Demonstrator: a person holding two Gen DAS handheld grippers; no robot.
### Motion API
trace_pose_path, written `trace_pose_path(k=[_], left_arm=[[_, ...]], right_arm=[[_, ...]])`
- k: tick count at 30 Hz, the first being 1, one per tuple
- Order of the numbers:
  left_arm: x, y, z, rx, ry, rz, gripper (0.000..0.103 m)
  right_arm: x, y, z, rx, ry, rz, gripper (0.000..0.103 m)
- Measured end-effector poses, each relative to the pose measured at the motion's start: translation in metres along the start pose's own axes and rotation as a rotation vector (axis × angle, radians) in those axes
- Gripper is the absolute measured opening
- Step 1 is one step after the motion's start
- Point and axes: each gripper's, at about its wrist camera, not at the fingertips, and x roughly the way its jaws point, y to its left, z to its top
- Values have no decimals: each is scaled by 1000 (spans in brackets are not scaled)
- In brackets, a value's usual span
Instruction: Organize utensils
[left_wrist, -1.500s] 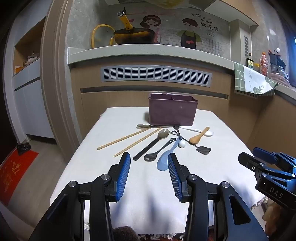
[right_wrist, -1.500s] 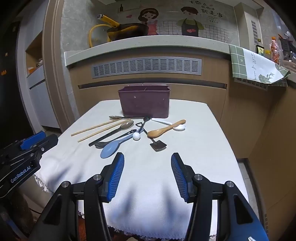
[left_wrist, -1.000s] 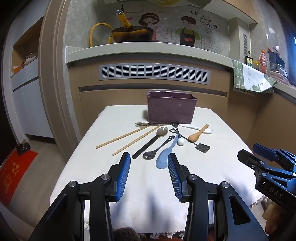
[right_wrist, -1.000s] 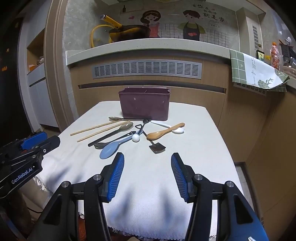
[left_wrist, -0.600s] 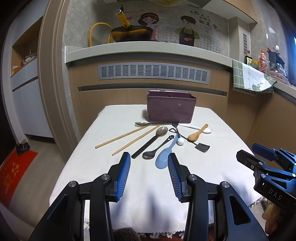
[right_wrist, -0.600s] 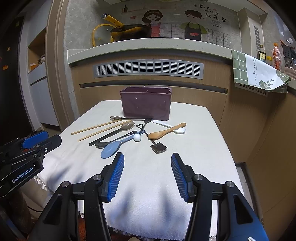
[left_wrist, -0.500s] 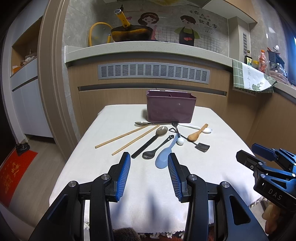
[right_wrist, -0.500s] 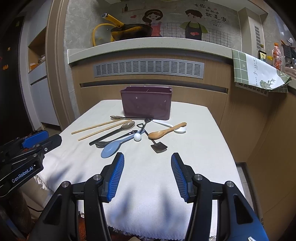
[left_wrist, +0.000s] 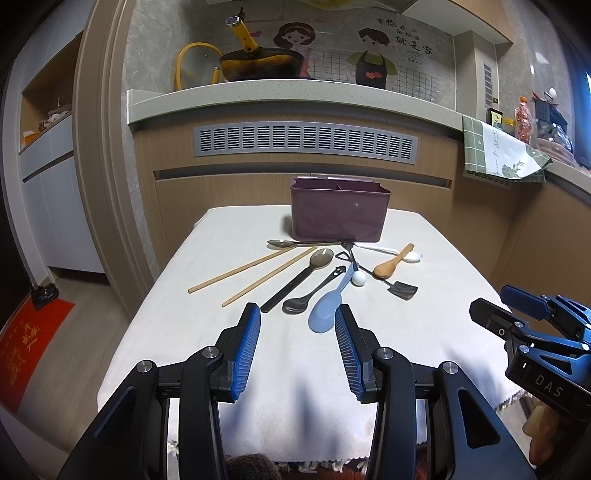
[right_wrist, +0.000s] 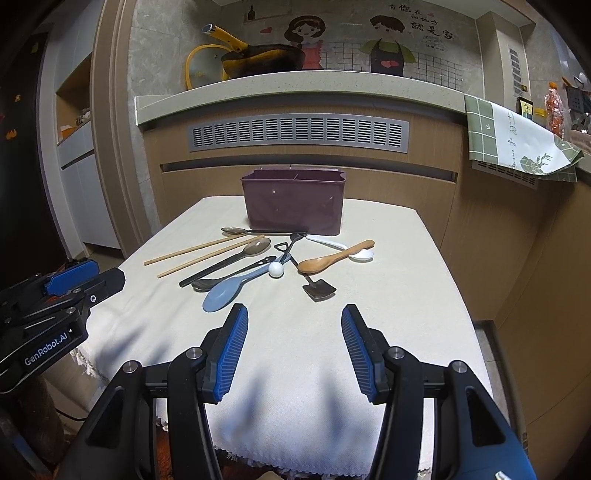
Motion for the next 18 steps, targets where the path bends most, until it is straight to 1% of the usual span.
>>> trace_pose_path(k=[18], left_arm=[[0,-3,-4,3,5,-2,43]], right_arm=[[2,-1,-1,10,12,4,50]])
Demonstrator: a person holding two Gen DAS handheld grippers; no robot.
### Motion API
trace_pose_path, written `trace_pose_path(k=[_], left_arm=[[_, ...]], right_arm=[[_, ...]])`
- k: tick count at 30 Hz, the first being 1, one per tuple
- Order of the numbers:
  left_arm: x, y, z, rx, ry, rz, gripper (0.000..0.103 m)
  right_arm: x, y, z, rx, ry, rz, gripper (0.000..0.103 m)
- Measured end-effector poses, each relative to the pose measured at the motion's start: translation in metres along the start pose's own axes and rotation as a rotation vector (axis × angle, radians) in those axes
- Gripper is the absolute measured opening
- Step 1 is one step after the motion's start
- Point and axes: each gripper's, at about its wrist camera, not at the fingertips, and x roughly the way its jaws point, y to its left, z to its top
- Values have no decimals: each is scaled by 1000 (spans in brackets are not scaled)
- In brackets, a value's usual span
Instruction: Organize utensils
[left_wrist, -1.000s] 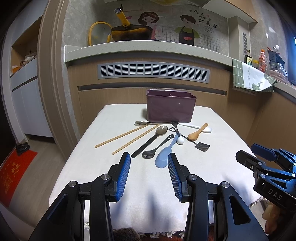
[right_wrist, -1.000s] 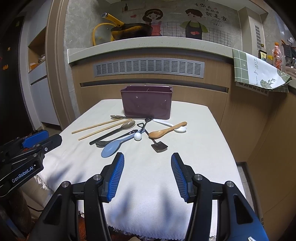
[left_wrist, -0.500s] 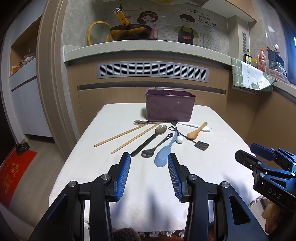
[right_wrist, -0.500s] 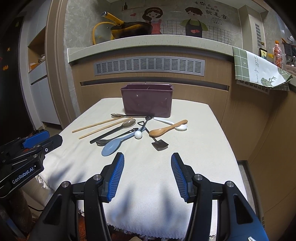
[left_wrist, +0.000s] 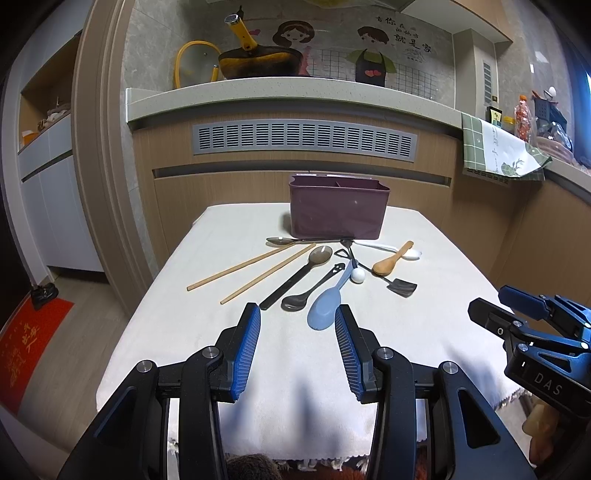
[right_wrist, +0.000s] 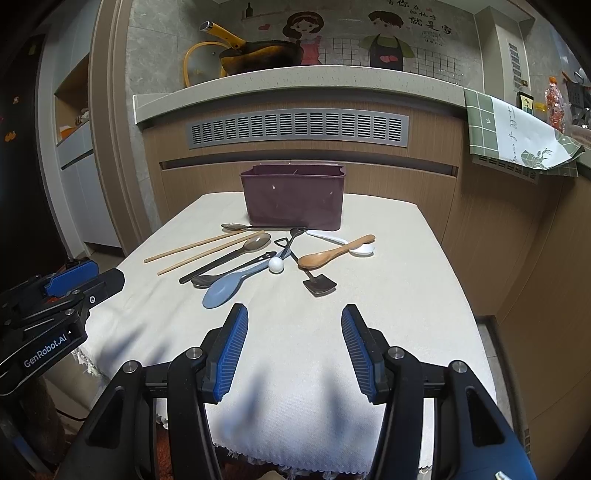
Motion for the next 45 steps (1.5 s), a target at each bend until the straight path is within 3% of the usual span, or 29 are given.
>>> trace_pose_path(k=[27,32,39,45], left_arm=[[2,1,2,-4,29,-25,43],[11,8,8,11,56,-67,43],[40,24,10,50,106,-67,43],[76,50,14,-37,149,-105,43]], right_arm=[[1,1,-1,4,9,3,50],[7,-1,-1,-6,12,1,50],[39,0,4,-74,72,21,49],[82,-4,32,-133,115,-4,47]])
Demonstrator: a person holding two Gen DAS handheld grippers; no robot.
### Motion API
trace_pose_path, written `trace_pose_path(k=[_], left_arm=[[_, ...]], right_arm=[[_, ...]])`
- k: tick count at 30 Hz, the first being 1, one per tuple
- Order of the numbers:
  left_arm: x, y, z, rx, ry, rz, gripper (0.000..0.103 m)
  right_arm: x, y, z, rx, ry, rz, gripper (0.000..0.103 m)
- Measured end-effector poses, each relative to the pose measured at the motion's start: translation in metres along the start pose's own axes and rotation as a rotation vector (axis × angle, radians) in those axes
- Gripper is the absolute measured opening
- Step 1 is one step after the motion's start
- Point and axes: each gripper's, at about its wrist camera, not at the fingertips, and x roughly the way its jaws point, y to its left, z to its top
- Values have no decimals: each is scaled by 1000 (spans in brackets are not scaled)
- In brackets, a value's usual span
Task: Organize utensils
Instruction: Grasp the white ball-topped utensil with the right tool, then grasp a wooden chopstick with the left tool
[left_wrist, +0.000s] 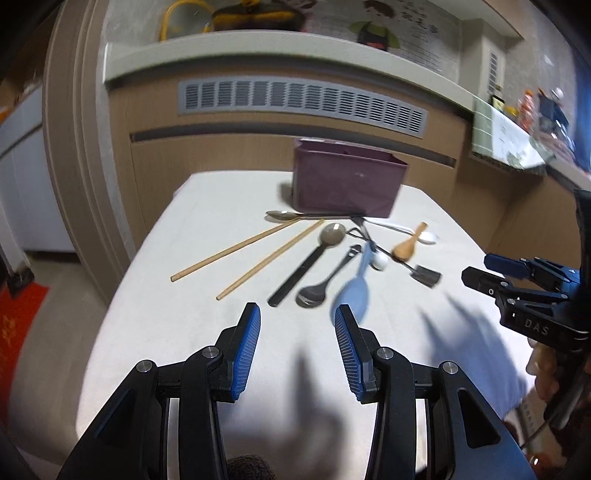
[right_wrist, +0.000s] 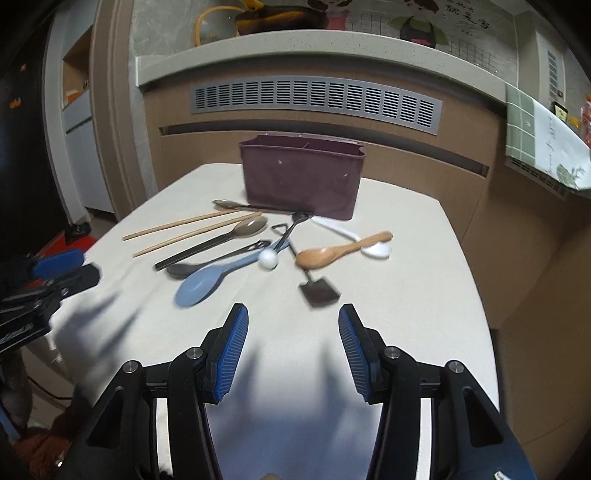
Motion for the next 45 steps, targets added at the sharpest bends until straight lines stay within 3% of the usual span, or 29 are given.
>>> trace_pose_path(k=[2,5,10,19,23,27,30,37,40,45], left_arm=[[14,5,8,4,6,13,43],[33,6,23,46,-11,27,43],[67,22,48,-9,1,-19,43],[106,37,60,-90,58,-43,43],[111,35,61,-79,75,-67,43],[124,31,68,-43,131,-159,43],[141,31,77,1,169,-180,43],[177,62,91,44,275,-68,43],[181,68,81,13,327,-78,43],[175,53,73,52,344,-98,43]], right_arm=[[15,1,12,-31,22,-8,47],[34,5,25,-52,15,56,47],[82,23,35,-19,80,104,22],[130,33,41,-18,189,71,19],[112,17,54,0,131,96,19],[76,-7,82,-10,-23,-13,19],[60,-27,97,20,-80,-35,19],[45,-56,92,100,-87,-13,19],[52,-63,86,119,-73,-12,19],[52,-63,80,130,-68,-7,19]])
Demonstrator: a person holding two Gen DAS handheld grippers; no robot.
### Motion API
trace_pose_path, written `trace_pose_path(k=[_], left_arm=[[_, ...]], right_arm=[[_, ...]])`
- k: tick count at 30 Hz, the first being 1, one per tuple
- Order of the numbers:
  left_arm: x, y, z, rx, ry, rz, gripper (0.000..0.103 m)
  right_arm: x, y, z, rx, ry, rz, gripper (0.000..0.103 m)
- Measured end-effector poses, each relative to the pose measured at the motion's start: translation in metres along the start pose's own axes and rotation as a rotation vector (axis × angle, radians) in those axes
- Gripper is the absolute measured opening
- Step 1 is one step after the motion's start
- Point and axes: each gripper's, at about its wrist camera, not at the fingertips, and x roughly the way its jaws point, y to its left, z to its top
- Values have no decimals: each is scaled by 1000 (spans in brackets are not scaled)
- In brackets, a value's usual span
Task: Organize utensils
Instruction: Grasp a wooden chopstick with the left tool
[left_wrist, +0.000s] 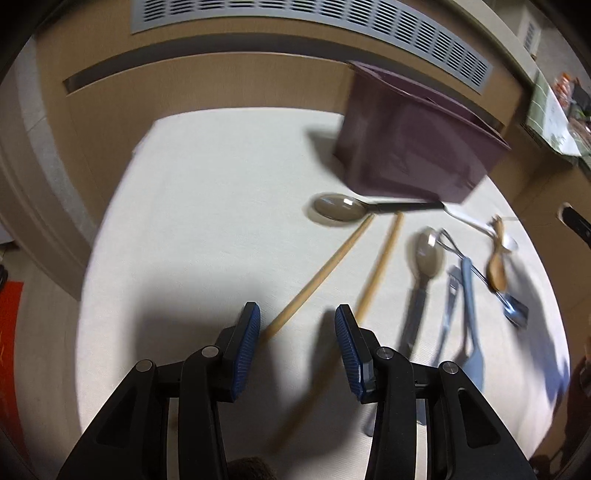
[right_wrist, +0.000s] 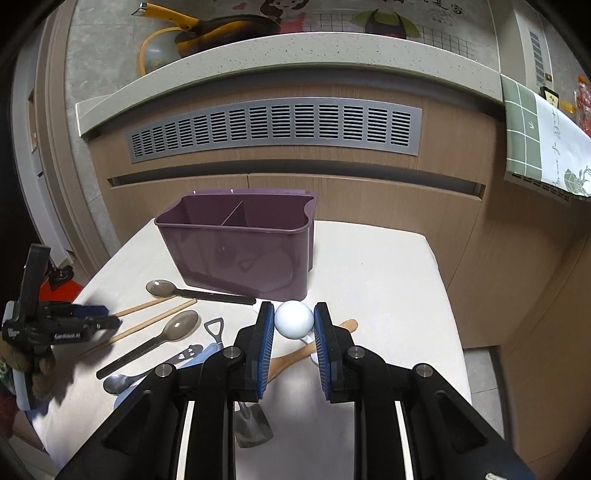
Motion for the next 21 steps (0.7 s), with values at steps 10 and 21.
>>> trace_pose_path(k=[10,21], left_arm=[[21,-17,22,112,-14,115,43],[32,-57,35,178,22,87,5]], right_arm=[[-3,2,-8,-13,6,1,19],[-4,0,-10,-7,-2,6,19]])
